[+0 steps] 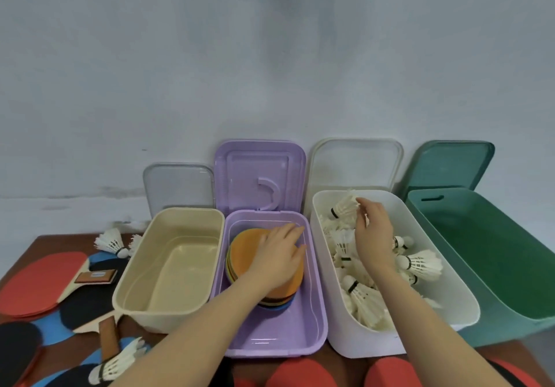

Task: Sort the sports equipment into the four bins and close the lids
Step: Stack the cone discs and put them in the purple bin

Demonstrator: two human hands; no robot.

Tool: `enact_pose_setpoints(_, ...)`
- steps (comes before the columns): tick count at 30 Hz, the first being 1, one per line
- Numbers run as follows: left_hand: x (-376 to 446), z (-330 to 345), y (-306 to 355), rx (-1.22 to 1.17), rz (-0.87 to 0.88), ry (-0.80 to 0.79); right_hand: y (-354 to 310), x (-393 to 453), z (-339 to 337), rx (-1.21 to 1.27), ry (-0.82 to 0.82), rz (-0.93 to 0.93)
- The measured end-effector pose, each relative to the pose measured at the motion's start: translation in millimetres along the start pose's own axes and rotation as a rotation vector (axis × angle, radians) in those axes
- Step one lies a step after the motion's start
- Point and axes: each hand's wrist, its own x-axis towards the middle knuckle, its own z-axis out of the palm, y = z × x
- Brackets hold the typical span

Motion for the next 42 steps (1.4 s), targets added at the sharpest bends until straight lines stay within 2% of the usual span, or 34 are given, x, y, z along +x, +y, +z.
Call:
enact_pose_setpoints(4,12,10,25,0.093,0.108,-0.119,22,12,11,-0.464,-0.415,-0.043)
enact_pose_setpoints(6,12,17,25,0.164,0.133,-0.181,27,11,12,-0.599,-0.515,-0.055)
enact_pose_setpoints(14,10,6,23,0.236,0.107,-0.263,18,-9,-2,-0.496,-0.425,-0.126)
enact_pose_setpoints(19,-22,-12,-3,0.193,0.067,-0.145,-3,-40,-5,-0.37,-0.257,-0.204)
enact_pose_setpoints(23,-57,-27,-39,0.191,-0.004,-0.041,-30,-69,7,-0.25,-0.251,-0.312)
enact_pose_setpoints(32,-153,-74,-120,0.055,-0.206,0.061,-115,-137,76,-0.01,-0.35,-0.467)
enact_pose_setpoints(37,-211,-90,-180,0.023,-0.334,0.115,-157,-186,121,0.108,-0.44,-0.434)
enact_pose_setpoints(42,-254,-87,-229,0.015,-0.398,0.029,-184,-240,156,0.143,-0.547,-0.359)
